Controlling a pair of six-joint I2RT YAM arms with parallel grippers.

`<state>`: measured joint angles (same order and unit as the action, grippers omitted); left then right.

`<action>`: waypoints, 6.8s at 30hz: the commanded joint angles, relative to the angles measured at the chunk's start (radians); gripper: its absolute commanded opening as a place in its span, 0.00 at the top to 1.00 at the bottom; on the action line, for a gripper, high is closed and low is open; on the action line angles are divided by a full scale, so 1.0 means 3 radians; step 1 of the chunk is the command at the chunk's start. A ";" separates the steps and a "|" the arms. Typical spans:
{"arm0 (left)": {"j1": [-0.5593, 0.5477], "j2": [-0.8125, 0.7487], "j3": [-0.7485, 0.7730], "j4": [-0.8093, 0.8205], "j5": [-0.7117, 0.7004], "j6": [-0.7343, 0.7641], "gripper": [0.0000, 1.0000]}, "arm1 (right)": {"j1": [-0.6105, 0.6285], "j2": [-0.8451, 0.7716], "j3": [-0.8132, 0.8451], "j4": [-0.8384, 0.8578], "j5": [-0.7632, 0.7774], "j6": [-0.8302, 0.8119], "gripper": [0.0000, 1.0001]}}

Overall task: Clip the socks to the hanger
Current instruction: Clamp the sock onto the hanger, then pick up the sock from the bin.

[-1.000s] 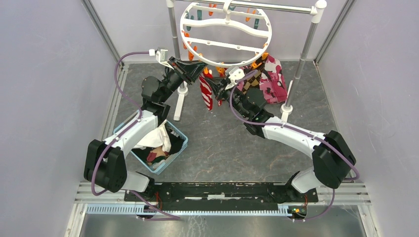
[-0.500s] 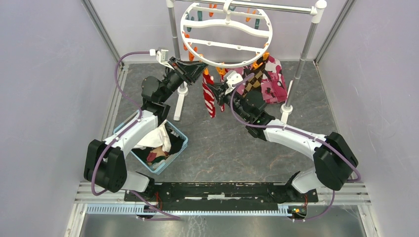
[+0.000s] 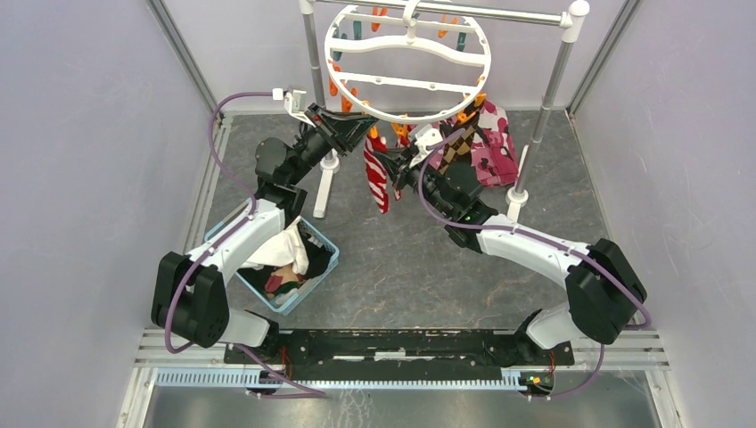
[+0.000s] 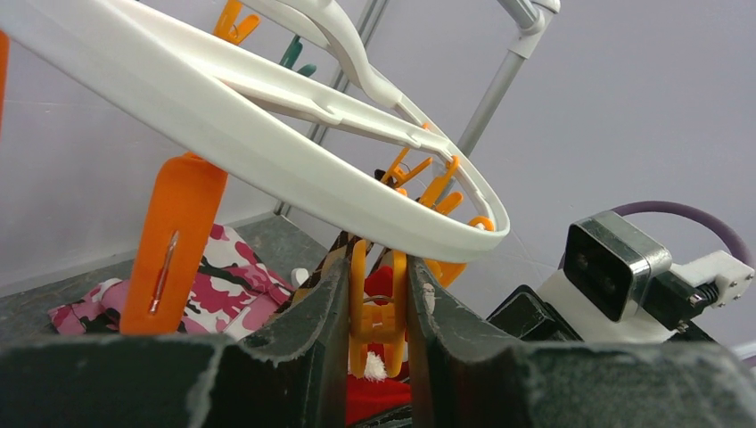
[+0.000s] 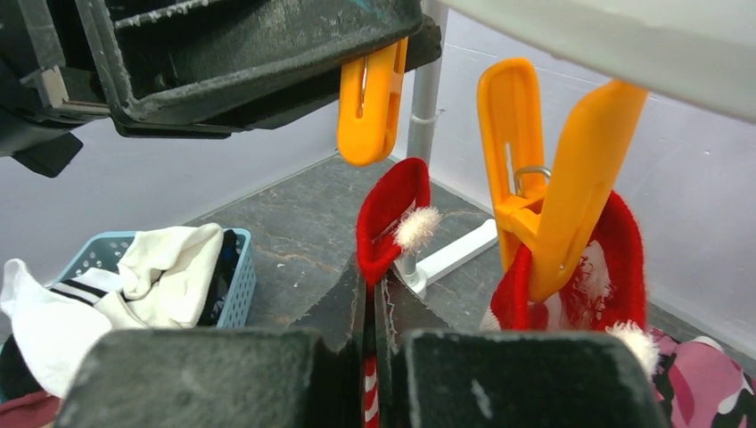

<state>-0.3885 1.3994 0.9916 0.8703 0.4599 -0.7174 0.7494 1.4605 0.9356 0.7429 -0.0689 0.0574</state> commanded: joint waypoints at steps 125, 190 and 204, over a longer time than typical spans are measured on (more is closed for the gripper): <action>0.0081 -0.1409 -0.0973 -0.0495 0.0159 0.0493 0.09 | -0.0311 -0.0964 -0.0286 -0.0464 -0.0614 0.0079 0.48; 0.0079 -0.1824 -0.0261 -0.5046 -0.1388 0.0920 0.23 | -0.0529 -0.1669 -0.2515 0.0286 -0.1285 0.0326 0.26; 0.0079 -0.1697 0.0131 -0.6549 -0.3101 -0.0766 0.39 | -0.0529 -0.1796 -0.2529 0.0050 -0.1136 0.0252 0.24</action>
<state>-0.3679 0.8604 0.9459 -0.8944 -0.2733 -0.7418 0.5873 0.9428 0.1787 0.7425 -0.4191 0.1410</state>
